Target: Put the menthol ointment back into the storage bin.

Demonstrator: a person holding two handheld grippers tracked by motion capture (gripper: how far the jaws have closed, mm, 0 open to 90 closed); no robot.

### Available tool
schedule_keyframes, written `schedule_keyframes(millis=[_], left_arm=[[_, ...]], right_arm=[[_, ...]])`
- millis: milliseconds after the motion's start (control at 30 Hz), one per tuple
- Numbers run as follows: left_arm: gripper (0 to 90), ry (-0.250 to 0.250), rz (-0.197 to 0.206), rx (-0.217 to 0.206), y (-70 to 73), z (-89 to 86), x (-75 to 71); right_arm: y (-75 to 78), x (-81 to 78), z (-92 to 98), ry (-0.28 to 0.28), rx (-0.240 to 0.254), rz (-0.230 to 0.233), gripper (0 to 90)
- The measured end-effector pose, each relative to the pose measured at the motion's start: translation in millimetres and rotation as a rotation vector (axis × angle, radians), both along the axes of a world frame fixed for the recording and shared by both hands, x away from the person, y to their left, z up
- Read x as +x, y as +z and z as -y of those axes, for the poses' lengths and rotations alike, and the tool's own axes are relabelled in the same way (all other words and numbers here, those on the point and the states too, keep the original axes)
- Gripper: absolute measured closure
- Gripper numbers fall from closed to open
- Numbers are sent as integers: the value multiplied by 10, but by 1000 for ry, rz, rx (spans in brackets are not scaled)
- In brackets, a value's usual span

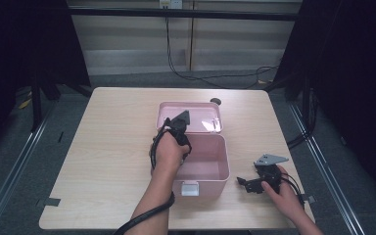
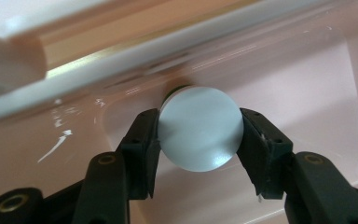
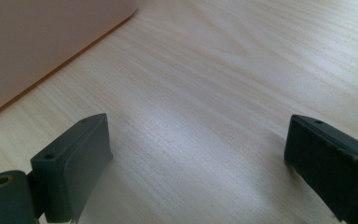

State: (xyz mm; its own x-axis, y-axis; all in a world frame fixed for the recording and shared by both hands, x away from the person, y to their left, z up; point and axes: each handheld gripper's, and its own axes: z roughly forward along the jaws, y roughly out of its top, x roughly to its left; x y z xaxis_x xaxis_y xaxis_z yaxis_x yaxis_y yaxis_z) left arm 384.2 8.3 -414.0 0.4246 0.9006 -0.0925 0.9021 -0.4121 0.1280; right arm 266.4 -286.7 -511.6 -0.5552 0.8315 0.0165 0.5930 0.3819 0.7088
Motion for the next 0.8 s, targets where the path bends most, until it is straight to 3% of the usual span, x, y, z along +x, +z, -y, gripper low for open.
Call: schedule_keyframes(millis=[467, 800], left_arm=[[490, 13, 2, -6, -40, -12, 6], [482, 16, 11, -4, 9, -24, 4]], right_arm=[[0, 0, 0, 0, 0, 0, 66], [0, 0, 0, 0, 0, 0, 66]])
